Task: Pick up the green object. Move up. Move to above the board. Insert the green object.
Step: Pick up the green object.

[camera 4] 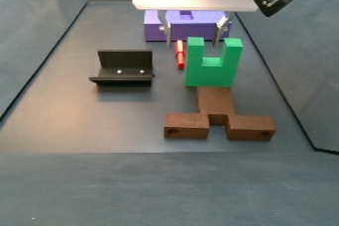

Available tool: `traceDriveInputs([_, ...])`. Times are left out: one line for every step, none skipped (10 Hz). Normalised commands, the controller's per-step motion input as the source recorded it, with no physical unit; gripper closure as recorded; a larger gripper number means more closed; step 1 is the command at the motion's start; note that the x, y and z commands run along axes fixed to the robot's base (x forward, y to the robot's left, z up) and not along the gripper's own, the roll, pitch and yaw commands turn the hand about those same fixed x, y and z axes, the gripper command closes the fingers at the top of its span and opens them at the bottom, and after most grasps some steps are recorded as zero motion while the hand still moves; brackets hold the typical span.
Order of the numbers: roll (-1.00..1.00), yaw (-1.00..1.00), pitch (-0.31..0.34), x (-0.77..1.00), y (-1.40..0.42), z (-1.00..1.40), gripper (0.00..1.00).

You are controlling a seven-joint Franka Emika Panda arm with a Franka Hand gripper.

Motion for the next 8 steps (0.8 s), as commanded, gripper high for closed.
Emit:
traceDriveInputs([-0.07,-0.03,-0.067,-0.11,-0.02,-0.29,0.00])
traceDriveInputs([-0.08,-0.02,-0.081,-0.07,-0.05,-0.30,0.00])
traceDriveInputs([-0.07,-0.01,-0.079,-0.07,-0.03,-0.28,0.00])
traceDriveInputs([-0.06,-0.01,-0.063,-0.09,-0.01,-0.27,0.00])
traceDriveInputs([-0.05,-0.01,-0.056,-0.11,0.00,-0.24,0.00])
traceDriveInputs([0.00,-0.04,0.000,-0.05,0.00,-0.18,0.00])
traceDriveInputs([0.00,0.00,0.000,-0.03,0.00,-0.09,0.00])
traceDriveInputs([0.00,0.00,0.000,0.00,0.00,0.00,0.00])
